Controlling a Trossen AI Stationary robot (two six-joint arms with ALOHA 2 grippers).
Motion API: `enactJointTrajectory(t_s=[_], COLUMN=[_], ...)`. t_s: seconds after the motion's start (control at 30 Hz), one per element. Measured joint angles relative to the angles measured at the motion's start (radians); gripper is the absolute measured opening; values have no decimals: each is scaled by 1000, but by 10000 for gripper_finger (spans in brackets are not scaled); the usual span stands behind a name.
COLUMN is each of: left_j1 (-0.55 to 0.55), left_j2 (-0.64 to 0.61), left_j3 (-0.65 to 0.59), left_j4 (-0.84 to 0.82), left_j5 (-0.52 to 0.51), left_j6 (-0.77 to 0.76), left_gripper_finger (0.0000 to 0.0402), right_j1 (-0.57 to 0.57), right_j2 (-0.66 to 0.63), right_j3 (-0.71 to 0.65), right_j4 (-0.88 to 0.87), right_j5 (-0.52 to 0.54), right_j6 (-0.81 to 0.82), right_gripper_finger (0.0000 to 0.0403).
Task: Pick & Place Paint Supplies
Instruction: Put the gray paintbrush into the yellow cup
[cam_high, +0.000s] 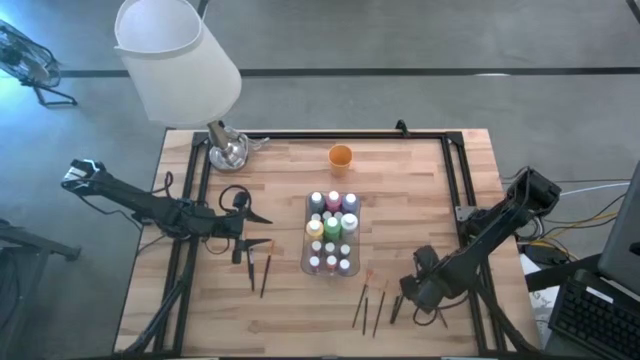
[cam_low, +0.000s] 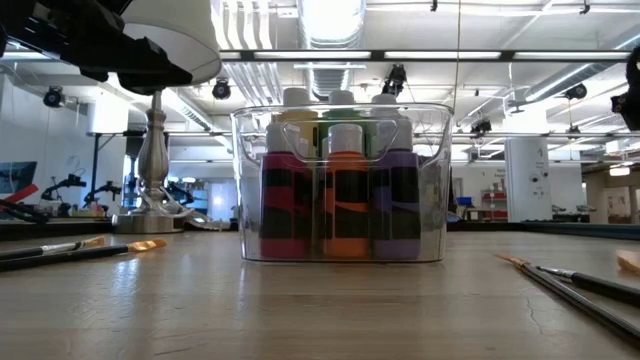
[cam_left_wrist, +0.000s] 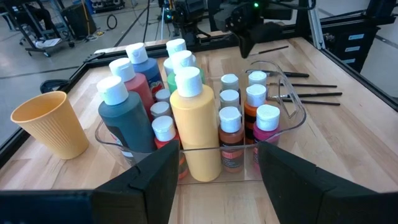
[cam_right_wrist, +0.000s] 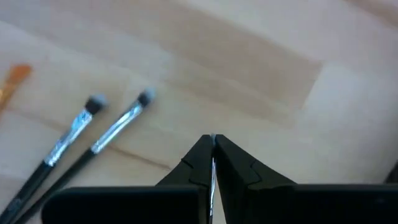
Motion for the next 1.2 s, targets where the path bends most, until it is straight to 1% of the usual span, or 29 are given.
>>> enactJointTrajectory(t_s=[0.13, 0.4, 0.6, 0.73, 0.83, 1.0, 1.1, 1.2], left_j1=[0, 0, 0, 0, 0, 0, 0, 0], left_j2=[0, 0, 0, 0, 0, 0, 0, 0], left_j3=[0, 0, 0, 0, 0, 0, 0, 0], left_j4=[0, -3, -4, -5, -6, -7, -7, -7], left_j5=[0, 0, 0, 0, 0, 0, 0, 0], left_j6=[0, 0, 0, 0, 0, 0, 0, 0], left_gripper_finger=[222, 222, 222, 222, 223, 222, 222, 222], right_j1=[0, 0, 0, -16, -53, -152, -228, -306], right_j2=[-36, -78, -103, -135, -173, -250, -300, -343], right_j3=[5, 5, 5, 5, 5, 5, 5, 5], right_j4=[-41, -105, -206, -256, -269, -264, -260, -254], right_j5=[62, 223, 271, 368, 463, 619, 688, 731], right_j6=[-8, -35, -17, -10, -62, -218, -328, -445], right_gripper_finger=[9, 9, 8, 8, 8, 8, 8, 8])
